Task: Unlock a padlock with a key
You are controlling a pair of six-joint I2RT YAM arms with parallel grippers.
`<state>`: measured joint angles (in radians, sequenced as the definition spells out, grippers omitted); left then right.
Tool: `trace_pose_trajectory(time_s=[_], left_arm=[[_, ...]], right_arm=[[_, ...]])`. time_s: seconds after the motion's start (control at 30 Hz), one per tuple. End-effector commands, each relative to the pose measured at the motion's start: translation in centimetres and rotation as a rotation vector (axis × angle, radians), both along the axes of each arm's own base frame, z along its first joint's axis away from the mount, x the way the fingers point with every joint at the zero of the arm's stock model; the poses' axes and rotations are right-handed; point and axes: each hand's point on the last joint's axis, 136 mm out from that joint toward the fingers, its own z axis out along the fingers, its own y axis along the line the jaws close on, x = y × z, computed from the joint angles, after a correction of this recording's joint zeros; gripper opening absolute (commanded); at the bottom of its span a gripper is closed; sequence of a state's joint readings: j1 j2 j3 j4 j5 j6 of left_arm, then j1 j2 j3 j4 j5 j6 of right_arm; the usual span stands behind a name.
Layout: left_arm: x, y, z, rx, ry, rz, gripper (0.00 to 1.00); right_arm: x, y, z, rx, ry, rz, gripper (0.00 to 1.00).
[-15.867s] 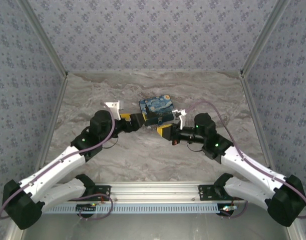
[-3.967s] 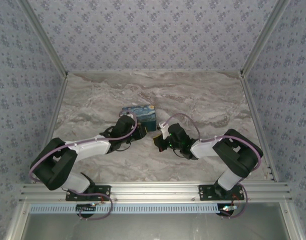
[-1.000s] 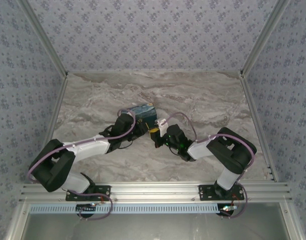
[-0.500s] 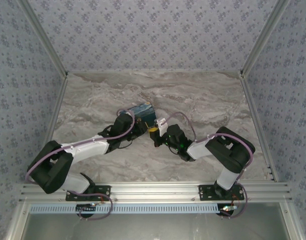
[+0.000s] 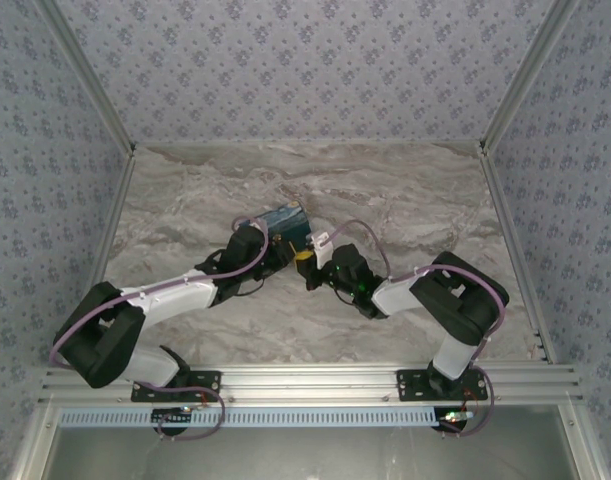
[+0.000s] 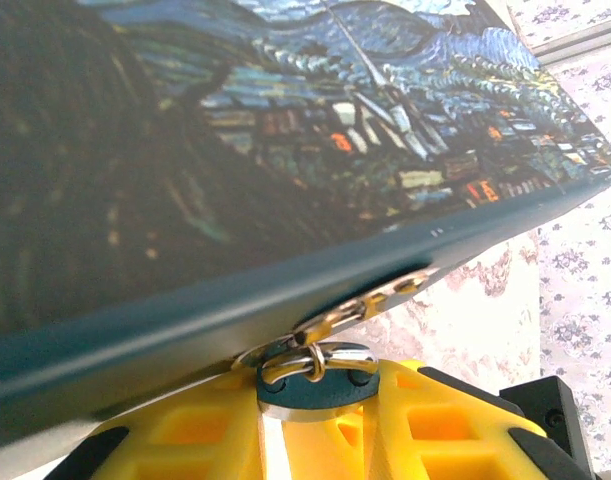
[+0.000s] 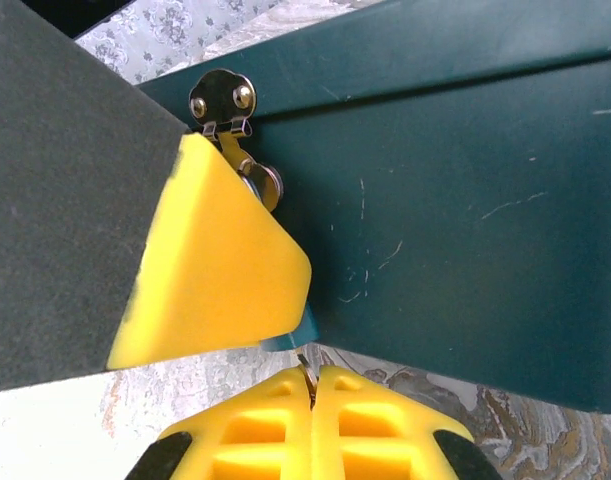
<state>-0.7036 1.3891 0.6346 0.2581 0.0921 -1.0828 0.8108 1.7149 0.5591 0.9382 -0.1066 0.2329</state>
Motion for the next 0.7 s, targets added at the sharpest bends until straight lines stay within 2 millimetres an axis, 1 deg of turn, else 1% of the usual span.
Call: trace_pose_trajectory(time_s=[0.0, 0.23, 0.53, 0.6, 0.67], left_arm=[[-0.9, -2.3, 2.1, -0.067, -0.017, -0.101, 0.25], [-0.7, -2.8, 1.6, -0.069, -0.005, -0.114, 0.25], [-0.5, -3.6, 0.8, -0.084, 0.018, -0.129, 0.25], [-0.4, -3.8, 0.7, -0.092, 0.02, -0.132, 0.25], [-0.4, -3.8, 0.6, -0.09, 0.021, -0.134, 0.25]], right_arm=[[1.0, 1.9, 6.7, 0.164, -0.127, 0.035, 0.0], [1.2, 2.0, 7.9, 0.212, -0.13, 0.037, 0.0], [1.4, 2.2, 8.9, 0.251, -0.131, 0.041, 0.0], [1.5, 2.2, 8.8, 0.251, -0.129, 0.041, 0.0], [1.5, 2.2, 8.4, 0.244, -0.117, 0.039, 0.0]])
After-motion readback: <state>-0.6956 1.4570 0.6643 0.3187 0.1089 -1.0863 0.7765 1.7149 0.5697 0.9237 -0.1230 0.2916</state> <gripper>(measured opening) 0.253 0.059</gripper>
